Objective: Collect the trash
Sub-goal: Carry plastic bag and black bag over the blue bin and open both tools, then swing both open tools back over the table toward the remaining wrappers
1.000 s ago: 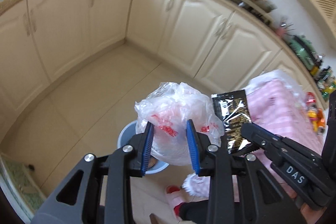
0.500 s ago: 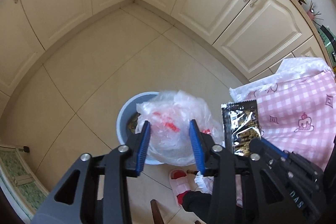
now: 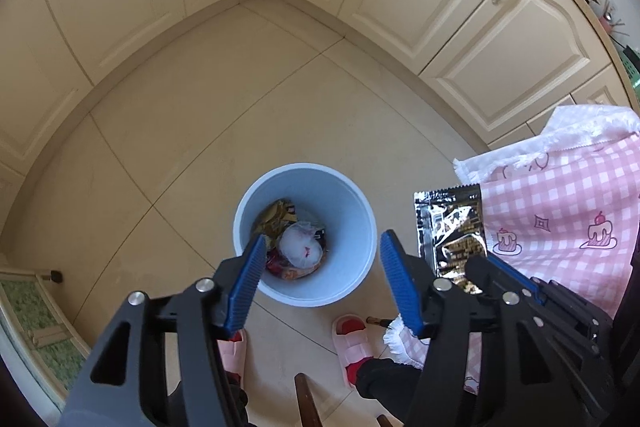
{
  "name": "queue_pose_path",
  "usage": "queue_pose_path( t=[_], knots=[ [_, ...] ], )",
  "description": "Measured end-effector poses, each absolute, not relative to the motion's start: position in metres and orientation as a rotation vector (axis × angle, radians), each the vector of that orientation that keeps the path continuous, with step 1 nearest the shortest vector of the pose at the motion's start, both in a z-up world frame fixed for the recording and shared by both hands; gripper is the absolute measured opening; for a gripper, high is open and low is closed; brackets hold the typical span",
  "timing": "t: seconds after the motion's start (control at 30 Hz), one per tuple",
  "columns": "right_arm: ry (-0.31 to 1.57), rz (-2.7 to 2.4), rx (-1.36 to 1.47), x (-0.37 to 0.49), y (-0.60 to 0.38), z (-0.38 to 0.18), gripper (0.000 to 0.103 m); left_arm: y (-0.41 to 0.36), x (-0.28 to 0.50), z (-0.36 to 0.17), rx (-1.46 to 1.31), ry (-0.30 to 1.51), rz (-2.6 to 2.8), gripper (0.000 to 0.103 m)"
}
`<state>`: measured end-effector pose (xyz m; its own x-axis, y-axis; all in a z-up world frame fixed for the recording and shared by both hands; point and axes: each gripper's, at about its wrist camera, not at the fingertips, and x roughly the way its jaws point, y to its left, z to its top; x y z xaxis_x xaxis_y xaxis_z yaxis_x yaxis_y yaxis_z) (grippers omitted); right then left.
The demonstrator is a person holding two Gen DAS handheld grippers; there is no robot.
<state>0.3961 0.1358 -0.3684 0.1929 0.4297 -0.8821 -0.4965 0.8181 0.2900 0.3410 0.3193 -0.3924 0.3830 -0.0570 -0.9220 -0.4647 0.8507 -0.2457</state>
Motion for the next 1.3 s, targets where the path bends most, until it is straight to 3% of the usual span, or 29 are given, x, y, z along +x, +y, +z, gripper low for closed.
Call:
queue_pose_path(
  t=[0.9,1.3],
  knots=[
    [1.096,0.677,-0.056,0.402,0.17,-0.328,0.008,0.335,0.319,-0.347,-0.523,1.053,0.309,0.059],
    [0.956,0.671,-0.05,0.359,0.123,-0.254,0.008,0.3,0.284,-0.266,-0.463,0.907,0.272,0.059]
  ],
)
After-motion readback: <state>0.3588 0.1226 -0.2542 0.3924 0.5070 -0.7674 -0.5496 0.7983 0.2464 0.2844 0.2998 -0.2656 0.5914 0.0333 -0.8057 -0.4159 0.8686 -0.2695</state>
